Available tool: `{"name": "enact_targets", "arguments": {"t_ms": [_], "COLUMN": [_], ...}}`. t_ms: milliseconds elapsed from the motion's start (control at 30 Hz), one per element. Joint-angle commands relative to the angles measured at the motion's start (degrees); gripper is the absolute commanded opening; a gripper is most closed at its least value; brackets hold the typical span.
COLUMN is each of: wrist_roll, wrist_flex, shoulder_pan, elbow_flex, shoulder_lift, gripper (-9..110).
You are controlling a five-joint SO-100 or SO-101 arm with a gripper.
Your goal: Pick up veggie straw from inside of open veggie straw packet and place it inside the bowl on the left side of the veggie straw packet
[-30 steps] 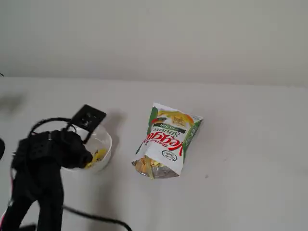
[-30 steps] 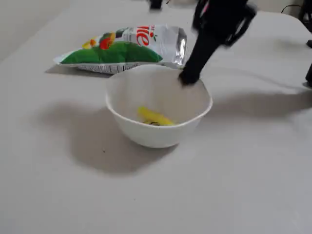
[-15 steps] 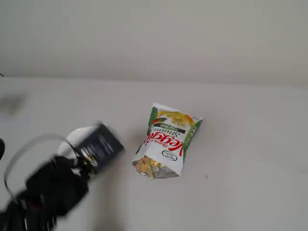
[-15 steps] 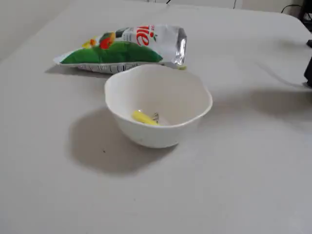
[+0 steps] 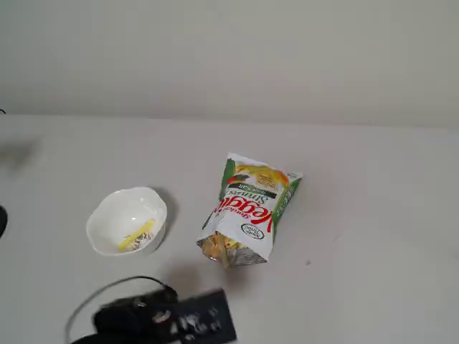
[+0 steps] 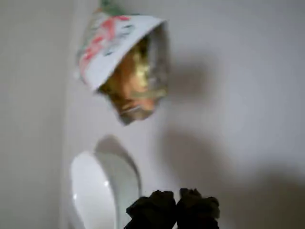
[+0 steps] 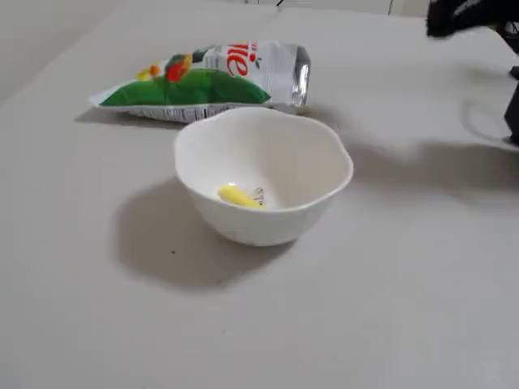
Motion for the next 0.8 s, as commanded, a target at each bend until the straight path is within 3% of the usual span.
{"name": "enact_targets", "arguments": {"t_ms": [0, 200, 767], "wrist_roll": [3.34, 6.33, 5.54], "wrist_flex": [-2.2, -5.98, -5.8], "shoulder_pan": [4.31, 5.36, 4.13], "elbow_flex": [5.27, 16.61, 16.88], "shoulder_lift": [0.44, 0.35, 0.35], "gripper": [0, 0, 1]}}
